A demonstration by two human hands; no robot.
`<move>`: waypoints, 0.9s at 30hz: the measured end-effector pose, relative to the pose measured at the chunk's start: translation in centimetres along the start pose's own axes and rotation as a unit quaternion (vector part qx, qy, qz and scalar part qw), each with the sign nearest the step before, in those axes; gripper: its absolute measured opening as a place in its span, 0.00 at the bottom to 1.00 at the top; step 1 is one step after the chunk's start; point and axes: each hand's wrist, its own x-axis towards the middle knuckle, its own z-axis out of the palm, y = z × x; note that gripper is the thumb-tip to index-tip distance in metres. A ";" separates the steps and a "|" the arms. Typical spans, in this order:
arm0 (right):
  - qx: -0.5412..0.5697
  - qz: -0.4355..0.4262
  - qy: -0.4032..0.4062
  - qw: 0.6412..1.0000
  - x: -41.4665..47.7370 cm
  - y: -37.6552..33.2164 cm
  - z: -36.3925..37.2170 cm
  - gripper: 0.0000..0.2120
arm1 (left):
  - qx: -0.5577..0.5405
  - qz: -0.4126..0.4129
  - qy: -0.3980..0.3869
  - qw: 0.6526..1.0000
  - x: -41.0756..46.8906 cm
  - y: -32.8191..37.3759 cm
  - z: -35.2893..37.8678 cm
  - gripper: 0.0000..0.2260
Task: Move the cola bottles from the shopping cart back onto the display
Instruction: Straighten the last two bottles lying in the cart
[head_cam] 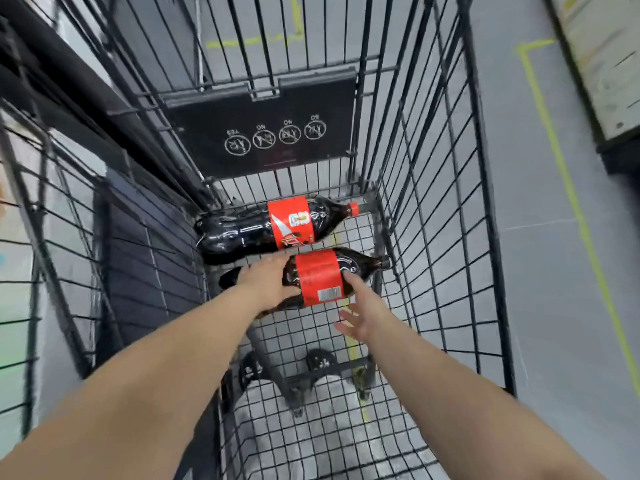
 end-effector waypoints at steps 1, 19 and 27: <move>-0.006 0.003 0.009 1.000 0.5 0.0 0.3 0.31 | 0.006 -0.008 -0.004 1.000 0.1 -0.1 -0.4 0.36; -0.002 -0.056 0.034 0.998 2.3 2.5 -0.1 0.44 | -0.215 -0.078 -0.088 0.970 -3.2 1.4 5.4 0.46; -0.195 -0.329 -0.042 0.923 -6.9 2.9 -0.8 0.40 | -0.343 -0.127 0.098 0.926 -13.1 4.3 6.0 0.53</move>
